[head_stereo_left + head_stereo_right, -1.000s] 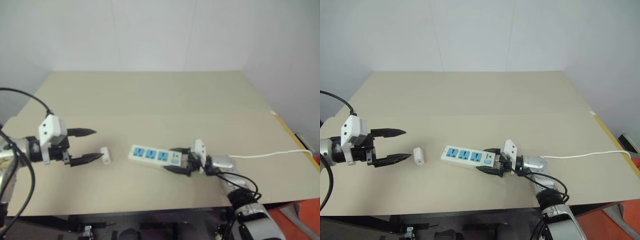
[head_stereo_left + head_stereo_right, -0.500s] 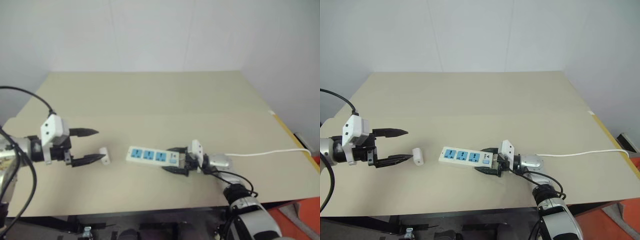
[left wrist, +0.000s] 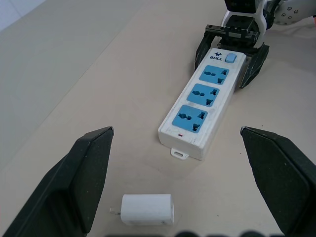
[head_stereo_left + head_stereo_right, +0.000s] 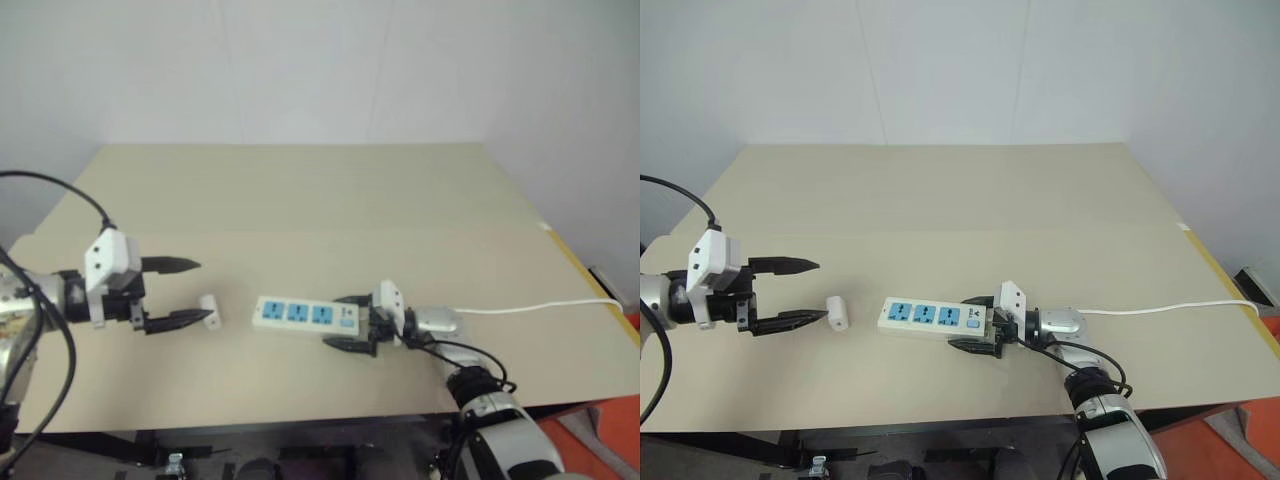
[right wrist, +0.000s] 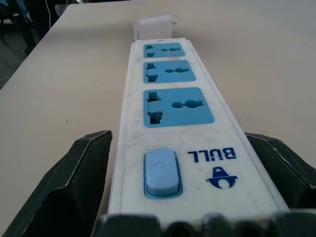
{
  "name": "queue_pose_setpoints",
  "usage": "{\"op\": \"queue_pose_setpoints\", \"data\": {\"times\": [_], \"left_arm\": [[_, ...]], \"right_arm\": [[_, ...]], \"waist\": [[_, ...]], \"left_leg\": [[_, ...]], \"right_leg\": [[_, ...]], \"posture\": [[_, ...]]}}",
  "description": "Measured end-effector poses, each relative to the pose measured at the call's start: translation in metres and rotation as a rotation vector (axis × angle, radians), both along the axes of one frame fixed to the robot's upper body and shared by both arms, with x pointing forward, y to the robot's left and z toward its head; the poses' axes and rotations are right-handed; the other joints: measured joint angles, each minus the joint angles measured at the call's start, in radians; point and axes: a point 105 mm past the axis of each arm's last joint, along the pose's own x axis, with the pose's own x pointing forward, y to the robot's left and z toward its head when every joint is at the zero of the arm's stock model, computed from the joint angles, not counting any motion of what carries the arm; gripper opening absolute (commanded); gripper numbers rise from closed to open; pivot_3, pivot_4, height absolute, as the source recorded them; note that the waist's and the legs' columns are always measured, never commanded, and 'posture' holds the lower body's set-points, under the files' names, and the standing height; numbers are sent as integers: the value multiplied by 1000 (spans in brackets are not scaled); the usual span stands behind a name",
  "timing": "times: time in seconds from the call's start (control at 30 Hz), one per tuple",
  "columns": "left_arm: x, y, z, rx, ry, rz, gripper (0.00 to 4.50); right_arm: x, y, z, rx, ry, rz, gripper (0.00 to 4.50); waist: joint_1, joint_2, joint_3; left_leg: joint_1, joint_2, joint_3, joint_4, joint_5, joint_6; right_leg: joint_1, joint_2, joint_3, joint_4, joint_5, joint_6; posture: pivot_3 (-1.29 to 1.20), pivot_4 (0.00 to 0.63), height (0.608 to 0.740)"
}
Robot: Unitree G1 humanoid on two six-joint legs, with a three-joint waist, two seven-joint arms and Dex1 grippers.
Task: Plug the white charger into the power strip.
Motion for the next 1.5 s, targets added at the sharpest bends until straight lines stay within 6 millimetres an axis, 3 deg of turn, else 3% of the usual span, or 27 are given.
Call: {"op": "queue_pose_setpoints", "data": {"times": [0.1, 0.27, 0.67, 0.77, 0.87, 1.0, 1.1, 1.5], "left_arm": [[1, -1, 2, 0, -5, -3, 4500], [3, 2, 3, 8, 4, -7, 4500], [17, 4, 19, 23, -17, -56, 4500], [20, 8, 14, 56, 18, -60, 4500], [23, 18, 11, 155, 53, -84, 4500], [29, 21, 35, 328, -41, -189, 4500], [37, 14, 43, 439, -128, -277, 4500], [67, -23, 29, 1009, -475, -798, 4500]], "right_arm": [[-1, 0, -1, -31, 2, 25, 4479], [-3, 1, -2, -60, 4, 57, 3430], [-2, 7, -2, -39, 8, 47, 3438], [-1, 9, -1, -35, 5, 47, 3438], [1, 10, -1, -38, 7, 44, 3438], [2, 13, -1, -39, 13, 48, 3438], [3, 15, -1, -39, 15, 52, 3438], [5, 23, 0, -31, 1, 53, 3438]], "waist": [[1, 0, 0], [-1, 0, 0], [-4, 0, 0], [-6, -1, 0], [-5, -2, 1], [-2, -4, 1], [-2, -4, 1], [-1, -5, 1]], "left_leg": [[0, 0, 0, 0, 0, 0], [1, 0, 0, 0, 0, 0], [4, 1, 2, 0, 0, 0], [5, 3, 4, 0, 0, 0], [5, 7, 6, 0, 1, -2], [5, 12, 7, 0, 2, -3], [6, 13, 7, 0, 2, -3], [5, 14, 10, 0, 2, -3]], "right_leg": [[0, 0, 0, 0, 0, 0], [1, 0, 0, 0, 0, 0], [3, 3, 0, 1, 0, 0], [3, 5, 1, 1, 0, -1], [3, 10, 1, 0, 1, -4], [2, 15, 1, 1, 1, -9], [2, 16, 1, 2, 0, -11], [1, 17, 3, 2, 0, -11]], "posture": [[0, 150, 740], [0, 150, 740], [0, 150, 740], [0, 150, 740], [0, 150, 740], [0, 150, 740], [0, 150, 740], [0, 150, 740]]}}
